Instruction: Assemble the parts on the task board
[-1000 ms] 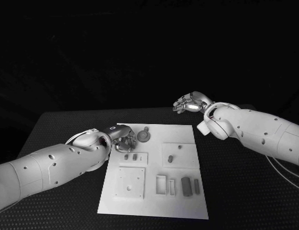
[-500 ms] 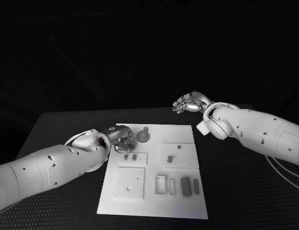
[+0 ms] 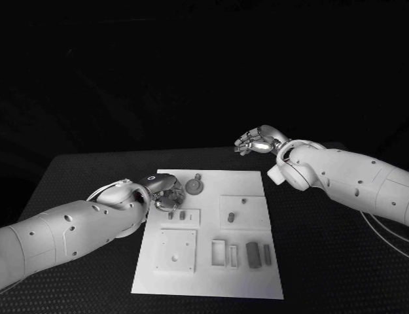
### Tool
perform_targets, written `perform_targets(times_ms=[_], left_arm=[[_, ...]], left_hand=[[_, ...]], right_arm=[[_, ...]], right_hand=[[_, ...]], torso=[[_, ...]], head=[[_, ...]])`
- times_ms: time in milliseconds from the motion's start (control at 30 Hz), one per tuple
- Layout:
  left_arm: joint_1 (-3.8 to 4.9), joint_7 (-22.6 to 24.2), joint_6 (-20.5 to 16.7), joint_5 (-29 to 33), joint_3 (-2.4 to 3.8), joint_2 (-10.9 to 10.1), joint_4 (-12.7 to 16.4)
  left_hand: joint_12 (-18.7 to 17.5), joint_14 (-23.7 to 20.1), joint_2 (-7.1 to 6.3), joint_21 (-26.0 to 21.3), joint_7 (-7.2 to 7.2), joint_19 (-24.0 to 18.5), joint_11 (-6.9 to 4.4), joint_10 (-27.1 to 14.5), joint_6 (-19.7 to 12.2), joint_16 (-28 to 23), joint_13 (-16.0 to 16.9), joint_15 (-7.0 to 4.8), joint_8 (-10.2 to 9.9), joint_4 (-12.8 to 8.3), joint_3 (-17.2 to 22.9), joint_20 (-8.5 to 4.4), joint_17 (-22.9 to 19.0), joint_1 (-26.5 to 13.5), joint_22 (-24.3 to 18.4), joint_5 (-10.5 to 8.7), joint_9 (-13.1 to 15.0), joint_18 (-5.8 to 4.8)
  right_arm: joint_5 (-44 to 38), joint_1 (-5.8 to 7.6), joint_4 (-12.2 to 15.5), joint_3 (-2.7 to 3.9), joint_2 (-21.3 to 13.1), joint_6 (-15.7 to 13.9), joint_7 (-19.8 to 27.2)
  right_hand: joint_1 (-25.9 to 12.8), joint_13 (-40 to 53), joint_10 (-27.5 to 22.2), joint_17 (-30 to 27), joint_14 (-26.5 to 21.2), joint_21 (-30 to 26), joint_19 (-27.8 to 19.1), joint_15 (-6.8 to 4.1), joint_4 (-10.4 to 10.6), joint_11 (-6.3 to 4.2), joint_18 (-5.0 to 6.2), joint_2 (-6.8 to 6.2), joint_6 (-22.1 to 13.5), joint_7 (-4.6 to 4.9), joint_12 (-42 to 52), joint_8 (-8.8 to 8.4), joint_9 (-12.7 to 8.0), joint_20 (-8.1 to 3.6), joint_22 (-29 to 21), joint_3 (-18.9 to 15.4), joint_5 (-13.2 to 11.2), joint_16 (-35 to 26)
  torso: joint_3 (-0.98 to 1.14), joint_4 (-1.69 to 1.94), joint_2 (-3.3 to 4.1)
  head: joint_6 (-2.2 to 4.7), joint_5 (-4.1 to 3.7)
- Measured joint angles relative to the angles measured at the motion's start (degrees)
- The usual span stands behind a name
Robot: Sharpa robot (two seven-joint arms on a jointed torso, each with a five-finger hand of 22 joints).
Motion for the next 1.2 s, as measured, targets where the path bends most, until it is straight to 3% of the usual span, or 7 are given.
perform_targets(times_ms=[333, 667, 867, 1200], left_arm=[[-0.05, -0.3, 0.0, 0.5, -0.02, -0.1, 0.0], [-0.05, -0.7, -0.1, 1.0, -0.01, -0.4, -0.2], [-0.05, -1.0, -0.4, 1.0, -0.01, -0.9, -0.4], [0.00, -0.9, -1.2, 1.3, 0.37, -2.4, -1.1]], left_hand=[[1.3, 0.0, -0.46, 0.0, -0.52, 0.0, -0.21, 0.2, -2.6, 0.0, 0.6, 0.00, -1.0, 0.2, -0.2, 0.00, -0.2, 0.0, 0.0, 0.00, -0.8, 0.00], [3.7, 0.2, -0.99, 0.0, -0.61, 0.0, -0.21, 0.2, -3.1, 0.0, 1.5, -0.22, -1.0, 0.2, -0.2, 0.00, -0.3, 0.5, 0.0, -0.22, -1.2, 0.00], [6.8, 0.2, -1.23, 0.0, -0.82, 0.0, -1.00, -0.3, -3.3, 0.0, 2.9, -0.80, -1.0, 0.3, -0.3, 0.00, -0.4, 0.8, 0.0, -0.22, -1.4, 0.00], [8.4, 0.2, -1.45, 0.0, -0.82, 0.0, -0.64, -2.8, -3.3, 0.0, 3.7, -0.80, -0.3, 0.3, -0.3, -0.01, -0.5, 1.0, 0.0, -0.22, -1.6, 0.00]], right_arm=[[0.1, 0.00, 0.0, 0.00, -0.1, 0.1, 0.1], [0.1, 0.00, -0.1, 0.00, -0.1, 0.2, 0.1], [0.1, 0.00, -0.1, 0.00, -0.2, 0.2, 0.2], [0.1, -0.01, -0.2, 0.00, -0.4, 0.3, 0.2]], right_hand=[[0.0, 0.0, 0.0, 0.0, 0.0, 0.0, 0.0, 0.00, 0.0, 0.00, 0.00, 0.00, -0.2, 0.15, 0.0, 0.00, 0.0, 0.00, 0.0, 0.0, 0.0, 0.0], [0.0, 0.0, 0.0, 0.0, 0.0, 0.0, 0.0, 0.00, 0.0, 0.00, -0.01, 0.00, -0.2, 0.15, 0.0, 0.00, 0.0, 0.00, 0.0, 0.0, 0.0, 0.0], [0.0, 0.0, 0.0, 0.0, 0.0, 0.0, 0.0, 0.00, 0.0, 0.00, 0.00, 0.00, -0.1, 0.15, 0.0, 0.00, 0.0, 0.00, 0.0, 0.0, 0.0, 0.0], [0.0, 0.0, 0.0, 0.0, 0.0, 0.0, 0.0, 0.00, 0.0, 0.00, -0.01, 0.00, -0.1, 0.14, 0.0, 0.00, 0.0, 0.00, 0.0, 0.0, 0.0, 0.0]], torso=[[-0.04, 0.01, -0.01], [-0.02, 0.00, -0.02], [-0.02, 0.03, -0.02], [-0.01, -0.03, -0.01]], head=[[-0.05, -0.53], [0.28, -0.04], [0.36, 0.14], [0.96, -0.01]])
